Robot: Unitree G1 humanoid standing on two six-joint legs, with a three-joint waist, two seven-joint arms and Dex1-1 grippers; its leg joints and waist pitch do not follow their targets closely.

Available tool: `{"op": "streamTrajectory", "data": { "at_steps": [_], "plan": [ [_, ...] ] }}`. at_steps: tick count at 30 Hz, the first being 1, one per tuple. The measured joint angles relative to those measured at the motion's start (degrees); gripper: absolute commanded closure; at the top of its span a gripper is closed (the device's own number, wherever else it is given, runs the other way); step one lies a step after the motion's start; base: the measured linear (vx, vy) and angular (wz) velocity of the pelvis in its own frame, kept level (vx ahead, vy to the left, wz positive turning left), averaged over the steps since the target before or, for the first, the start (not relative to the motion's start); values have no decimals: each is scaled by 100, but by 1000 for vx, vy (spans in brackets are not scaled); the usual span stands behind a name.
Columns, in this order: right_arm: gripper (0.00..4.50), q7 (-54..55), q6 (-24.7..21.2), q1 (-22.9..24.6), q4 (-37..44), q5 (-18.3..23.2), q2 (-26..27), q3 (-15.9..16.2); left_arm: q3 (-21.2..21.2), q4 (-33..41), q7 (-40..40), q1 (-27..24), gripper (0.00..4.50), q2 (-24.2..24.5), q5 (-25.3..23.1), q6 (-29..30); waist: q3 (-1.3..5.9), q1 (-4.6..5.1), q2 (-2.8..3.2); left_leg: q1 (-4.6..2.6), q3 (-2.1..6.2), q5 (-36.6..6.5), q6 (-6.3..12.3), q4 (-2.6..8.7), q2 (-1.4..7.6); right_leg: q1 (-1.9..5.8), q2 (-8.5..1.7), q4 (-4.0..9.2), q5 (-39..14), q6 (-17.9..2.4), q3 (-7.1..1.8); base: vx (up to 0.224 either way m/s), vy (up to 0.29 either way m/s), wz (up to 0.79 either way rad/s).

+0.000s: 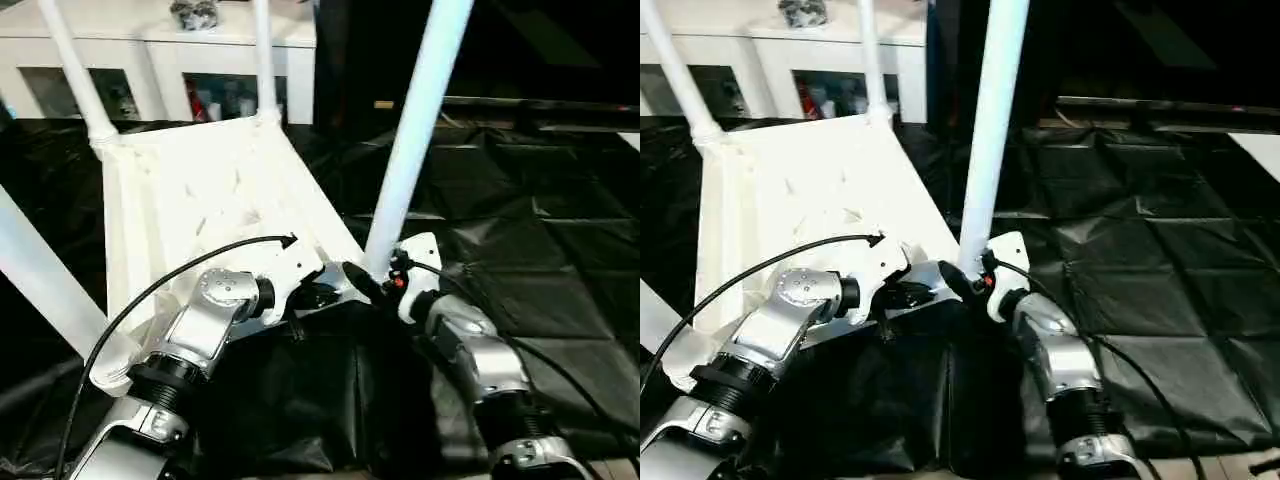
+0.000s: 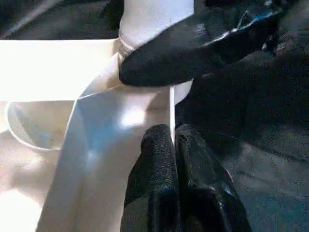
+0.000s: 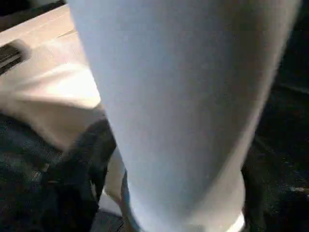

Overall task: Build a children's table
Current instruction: Rotate leg to tighten

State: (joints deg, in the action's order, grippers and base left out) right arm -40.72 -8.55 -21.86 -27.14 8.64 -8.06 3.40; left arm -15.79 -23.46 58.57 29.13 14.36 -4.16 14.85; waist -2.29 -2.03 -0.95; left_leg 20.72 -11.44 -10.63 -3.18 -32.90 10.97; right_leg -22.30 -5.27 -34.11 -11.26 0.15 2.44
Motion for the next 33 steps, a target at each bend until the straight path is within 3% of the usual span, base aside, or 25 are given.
{"op": "streamTrajectory", "data": {
  "at_steps": [7, 17, 20, 28, 33],
  "plan": [
    [76, -1688, -140, 127, 442, 174, -759, 470, -109, 165, 1035, -85, 450, 502, 278, -290, 1, -76, 0, 57, -1, 17, 34, -6, 4, -53, 1, -5, -6, 10, 6, 0, 0, 0],
    [152, -2860, -389, 85, 566, 306, -1239, 788, -279, -163, 1962, 48, 450, 833, 452, -700, -1, -186, -5, 48, -7, 1, 5, -40, 5, -38, -4, -36, -1, 2, -5, 0, 0, 0],
    [178, -2915, -448, 82, 583, 310, -1251, 803, -282, -229, 2031, 91, 450, 830, 455, -727, -1, -190, -6, 48, -6, 1, 4, -43, 6, -38, -4, -41, -1, 2, -6, 0, 0, 0],
    [183, -2628, -456, 159, 609, 291, -1088, 710, -213, -323, 1841, 92, 450, 746, 465, -730, 1, -218, -11, 45, -6, 1, 4, -55, 7, -38, -4, -54, -1, 2, -8, 0, 0, 0],
    [184, -965, -151, 128, 133, 182, -339, 196, 51, -431, 819, 95, 450, 392, 279, -434, -7, -52, -29, 29, -2, 1, 0, -67, 5, -47, -4, -81, -10, 16, -19, 0, 0, 0]
  ]
}}
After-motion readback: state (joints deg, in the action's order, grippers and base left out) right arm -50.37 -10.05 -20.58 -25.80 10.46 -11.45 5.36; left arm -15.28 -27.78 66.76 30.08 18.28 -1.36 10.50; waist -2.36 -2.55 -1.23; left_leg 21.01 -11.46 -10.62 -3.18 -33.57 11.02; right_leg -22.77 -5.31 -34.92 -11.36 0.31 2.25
